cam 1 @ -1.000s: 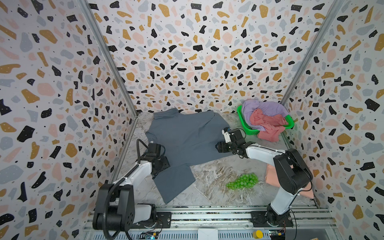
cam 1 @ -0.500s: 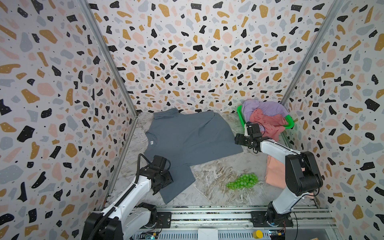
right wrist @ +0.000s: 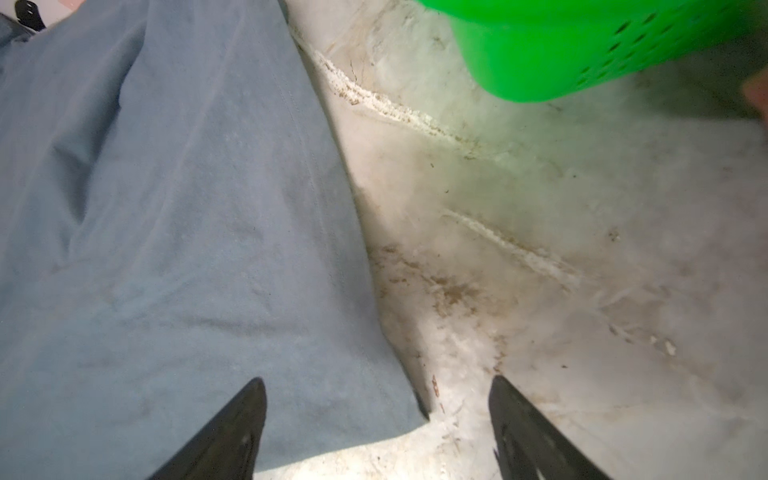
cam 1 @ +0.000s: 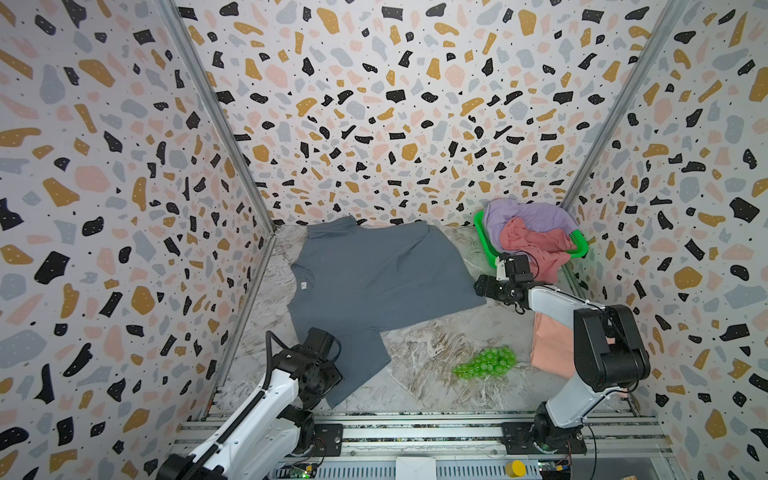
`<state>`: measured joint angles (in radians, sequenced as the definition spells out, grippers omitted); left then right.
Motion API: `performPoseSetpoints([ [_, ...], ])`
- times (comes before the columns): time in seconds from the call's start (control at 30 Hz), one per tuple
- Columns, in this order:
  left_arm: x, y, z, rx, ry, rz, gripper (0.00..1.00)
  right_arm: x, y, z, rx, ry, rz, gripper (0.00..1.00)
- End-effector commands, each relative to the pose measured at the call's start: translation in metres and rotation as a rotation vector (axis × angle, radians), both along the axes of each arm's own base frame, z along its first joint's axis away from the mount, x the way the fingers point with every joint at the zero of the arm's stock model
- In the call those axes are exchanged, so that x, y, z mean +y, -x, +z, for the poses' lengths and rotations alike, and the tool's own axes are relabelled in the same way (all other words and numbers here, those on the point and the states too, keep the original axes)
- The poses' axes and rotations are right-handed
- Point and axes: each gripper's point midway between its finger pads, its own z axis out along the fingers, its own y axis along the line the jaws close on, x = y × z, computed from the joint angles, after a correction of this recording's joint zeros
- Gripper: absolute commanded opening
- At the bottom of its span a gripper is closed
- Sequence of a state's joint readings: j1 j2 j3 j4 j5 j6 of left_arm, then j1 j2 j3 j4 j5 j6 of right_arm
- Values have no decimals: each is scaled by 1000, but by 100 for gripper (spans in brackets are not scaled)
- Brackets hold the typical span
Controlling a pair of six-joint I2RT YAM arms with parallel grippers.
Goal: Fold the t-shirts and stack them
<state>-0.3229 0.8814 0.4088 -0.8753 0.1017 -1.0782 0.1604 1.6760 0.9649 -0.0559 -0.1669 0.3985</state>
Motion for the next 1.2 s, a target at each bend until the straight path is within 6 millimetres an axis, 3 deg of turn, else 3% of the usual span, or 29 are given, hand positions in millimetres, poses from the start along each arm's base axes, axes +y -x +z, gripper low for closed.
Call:
performPoseSetpoints([
  [0.0, -8, 5, -11, 38, 42, 22, 66, -4, -2, 14, -38, -15, -3, 85],
  [0.13, -13, -2, -21, 29, 60, 26, 59, -14, 2, 5, -2, -34, -22, 88],
  [0.23, -16, -7, -26, 23, 69, 27, 41, -10, 1, -5, 23, -39, -4, 88],
  [0.37, -17, -24, -18, -33, 55, 16, 21, 5, 0, -22, 63, -23, 30, 87],
  [0.53, -19, -37, -8, -76, 50, -14, 8, 22, 7, -50, 152, 74, 48, 84],
  [0.63, -19, -50, 4, -130, 41, -27, 6, 29, 18, -66, 217, 87, 54, 81],
  [0.7, -22, -61, 12, -182, 48, -43, 6, 38, 24, -73, 243, 88, 79, 71],
  [0.77, -20, -73, 22, -230, 23, -63, 3, 48, 27, -77, 254, 90, 102, 28],
  [0.8, -18, -81, 30, -258, 0, -80, 2, 51, 25, -73, 249, 84, 104, 17],
  [0.83, -15, -91, 43, -295, -35, -102, 0, 54, 20, -64, 228, 69, 109, 3],
  [0.9, -5, -116, 83, -407, -120, -121, 0, 60, 3, -25, 132, 39, 127, 0],
  [0.93, 2, -131, 113, -486, -174, -131, 0, 63, -8, 5, 63, 26, 136, 0],
  [1.0, 11, -159, 185, -673, -245, -124, 0, 69, -27, 75, -90, 1, 157, 0],
  [1.07, 25, -172, 257, -833, -305, -89, 0, 76, -37, 154, -253, -31, 188, 0],
  [1.1, 35, -175, 295, -907, -343, -60, 0, 77, -39, 201, -348, -48, 195, 0],
  [1.17, 52, -173, 362, -1038, -429, -24, 0, 76, -32, 271, -489, -77, 196, 0],
])
